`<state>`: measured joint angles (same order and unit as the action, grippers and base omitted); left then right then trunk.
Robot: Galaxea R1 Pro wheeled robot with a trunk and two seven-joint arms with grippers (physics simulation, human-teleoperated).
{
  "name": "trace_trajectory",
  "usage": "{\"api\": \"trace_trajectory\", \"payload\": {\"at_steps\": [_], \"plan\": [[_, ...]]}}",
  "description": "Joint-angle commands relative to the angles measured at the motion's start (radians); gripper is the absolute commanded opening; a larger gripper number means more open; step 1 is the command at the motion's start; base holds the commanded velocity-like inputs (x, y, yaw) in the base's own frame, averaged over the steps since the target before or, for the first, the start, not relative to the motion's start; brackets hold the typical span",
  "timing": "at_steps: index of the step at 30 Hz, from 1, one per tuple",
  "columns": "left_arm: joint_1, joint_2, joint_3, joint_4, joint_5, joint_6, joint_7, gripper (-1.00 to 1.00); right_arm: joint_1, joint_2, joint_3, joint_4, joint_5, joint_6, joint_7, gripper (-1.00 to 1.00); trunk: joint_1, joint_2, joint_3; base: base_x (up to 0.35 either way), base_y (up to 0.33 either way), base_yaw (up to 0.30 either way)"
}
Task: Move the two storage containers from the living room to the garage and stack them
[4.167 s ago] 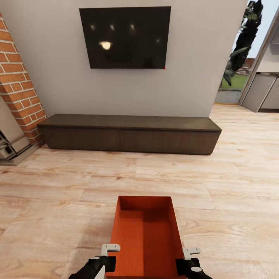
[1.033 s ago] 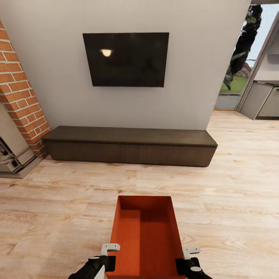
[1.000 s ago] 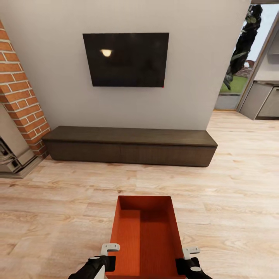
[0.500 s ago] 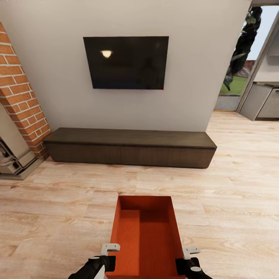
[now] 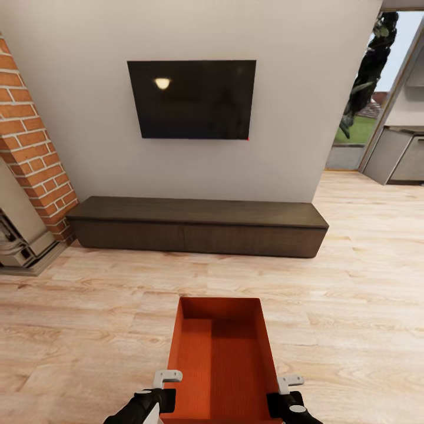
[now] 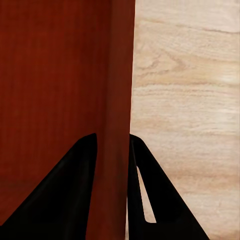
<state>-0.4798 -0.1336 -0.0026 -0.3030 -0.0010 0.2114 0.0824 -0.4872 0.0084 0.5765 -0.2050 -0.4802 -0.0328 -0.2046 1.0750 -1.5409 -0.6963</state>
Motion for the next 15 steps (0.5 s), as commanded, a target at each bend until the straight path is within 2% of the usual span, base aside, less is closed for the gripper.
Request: {"api": "trace_trajectory", "payload": {"at_steps": [1,11,15], "plan": [[0.000,0.000,0.004,-0.004,-0.007,0.006,0.010,-1.00,-0.001,-0.001,0.002,0.004,-0.014,-0.006,-0.016,-1.00,-0.004,0.007,0.002,0.000,0.000,0.000],[0.000,0.000,0.004,-0.004,-0.007,0.006,0.010,-1.00,-0.001,-0.001,0.002,0.003,-0.014,-0.007,-0.018,-1.00,-0.042,0.077,0.034,0.000,0.000,0.000],[0.000,0.000,0.004,-0.005,-0.007,0.003,0.010,-1.00,-0.001,0.001,0.001,0.002,-0.015,-0.007,-0.020,-1.00,-0.042,0.077,0.035,0.000,0.000,0.000]]}}
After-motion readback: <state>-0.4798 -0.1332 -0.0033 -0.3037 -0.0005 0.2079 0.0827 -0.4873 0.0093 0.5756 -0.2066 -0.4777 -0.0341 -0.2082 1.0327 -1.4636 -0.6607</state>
